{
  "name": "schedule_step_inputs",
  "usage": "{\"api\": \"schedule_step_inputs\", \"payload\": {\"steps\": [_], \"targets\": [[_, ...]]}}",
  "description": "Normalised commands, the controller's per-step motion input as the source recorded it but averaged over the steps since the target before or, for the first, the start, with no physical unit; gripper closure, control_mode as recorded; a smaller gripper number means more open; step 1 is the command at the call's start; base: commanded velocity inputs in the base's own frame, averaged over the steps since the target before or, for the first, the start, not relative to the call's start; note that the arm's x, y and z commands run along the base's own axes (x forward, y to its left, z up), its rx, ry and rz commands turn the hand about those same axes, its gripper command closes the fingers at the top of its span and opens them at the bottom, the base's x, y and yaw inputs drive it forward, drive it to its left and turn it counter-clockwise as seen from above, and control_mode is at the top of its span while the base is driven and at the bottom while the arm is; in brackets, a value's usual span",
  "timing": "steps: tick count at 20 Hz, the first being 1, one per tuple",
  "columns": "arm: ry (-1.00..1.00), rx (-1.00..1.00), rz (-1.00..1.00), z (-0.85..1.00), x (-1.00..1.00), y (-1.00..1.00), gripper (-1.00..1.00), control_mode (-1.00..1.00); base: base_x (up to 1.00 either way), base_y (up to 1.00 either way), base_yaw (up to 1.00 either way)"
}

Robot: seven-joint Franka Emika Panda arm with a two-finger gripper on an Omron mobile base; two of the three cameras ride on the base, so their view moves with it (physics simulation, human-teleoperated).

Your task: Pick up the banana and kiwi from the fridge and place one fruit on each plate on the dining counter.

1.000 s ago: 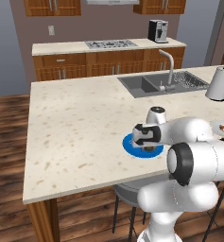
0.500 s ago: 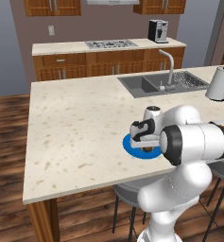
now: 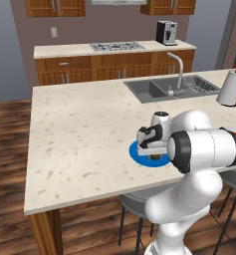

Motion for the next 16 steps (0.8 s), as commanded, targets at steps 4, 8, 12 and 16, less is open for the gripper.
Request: {"api": "schedule_step_inputs", "payload": {"steps": [4, 8, 12, 16], "targets": [[0.0, 0.0, 0.0, 0.0, 0.0, 0.0, -1.0, -1.0, 0.0, 0.0, 0.0], [0.0, 0.0, 0.0, 0.08, 0.0, 0.0, -1.0, -1.0, 0.0, 0.0, 0.0], [0.0, 0.0, 0.0, 0.39, -0.1, 0.0, -1.0, -1.0, 0.0, 0.0, 0.0], [0.0, 0.0, 0.0, 0.67, -0.25, 0.0, -1.0, -1.0, 0.0, 0.0, 0.0]]}}
